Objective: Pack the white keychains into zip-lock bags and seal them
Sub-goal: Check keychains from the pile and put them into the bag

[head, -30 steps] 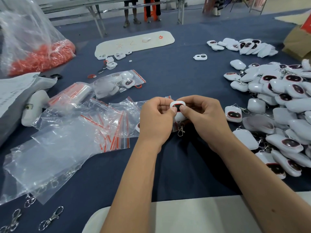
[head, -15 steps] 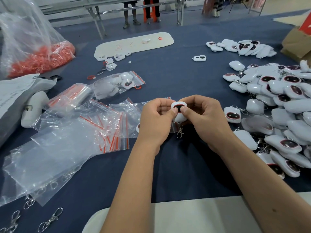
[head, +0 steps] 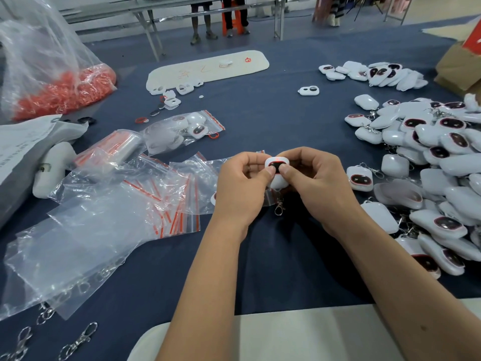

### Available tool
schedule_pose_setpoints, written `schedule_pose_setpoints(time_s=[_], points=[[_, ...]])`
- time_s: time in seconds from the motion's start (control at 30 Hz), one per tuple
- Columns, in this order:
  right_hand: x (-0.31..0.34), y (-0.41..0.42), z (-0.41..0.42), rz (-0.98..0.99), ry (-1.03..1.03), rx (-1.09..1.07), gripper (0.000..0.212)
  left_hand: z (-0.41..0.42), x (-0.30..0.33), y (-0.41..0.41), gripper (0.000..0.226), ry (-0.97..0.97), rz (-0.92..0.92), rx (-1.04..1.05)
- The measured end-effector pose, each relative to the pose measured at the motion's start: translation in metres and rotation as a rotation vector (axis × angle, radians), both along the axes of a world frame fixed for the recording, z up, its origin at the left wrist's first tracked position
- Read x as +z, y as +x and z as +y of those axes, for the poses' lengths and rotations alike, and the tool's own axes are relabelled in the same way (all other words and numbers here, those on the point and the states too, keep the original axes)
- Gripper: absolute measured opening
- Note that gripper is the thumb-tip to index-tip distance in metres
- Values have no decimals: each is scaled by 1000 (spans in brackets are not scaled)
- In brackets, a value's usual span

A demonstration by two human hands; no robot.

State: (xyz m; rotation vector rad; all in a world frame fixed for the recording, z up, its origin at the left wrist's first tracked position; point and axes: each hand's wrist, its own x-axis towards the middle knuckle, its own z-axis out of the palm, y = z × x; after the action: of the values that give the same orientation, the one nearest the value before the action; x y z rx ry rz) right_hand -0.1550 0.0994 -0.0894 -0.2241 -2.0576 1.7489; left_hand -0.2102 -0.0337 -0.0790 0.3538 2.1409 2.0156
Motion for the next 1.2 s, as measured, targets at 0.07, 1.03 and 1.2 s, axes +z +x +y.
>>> schedule_pose_setpoints(time_s=[0.07,1.03,1.2], points=[[0,0,0,-5,18,21,19,1,0,0,13,14,1,20],[-3,0,0,12,-34,40,31,3,0,1,13,50,82,97],[-1,1,-2,3,-32,88,19,3,3,0,8,121,101,173]])
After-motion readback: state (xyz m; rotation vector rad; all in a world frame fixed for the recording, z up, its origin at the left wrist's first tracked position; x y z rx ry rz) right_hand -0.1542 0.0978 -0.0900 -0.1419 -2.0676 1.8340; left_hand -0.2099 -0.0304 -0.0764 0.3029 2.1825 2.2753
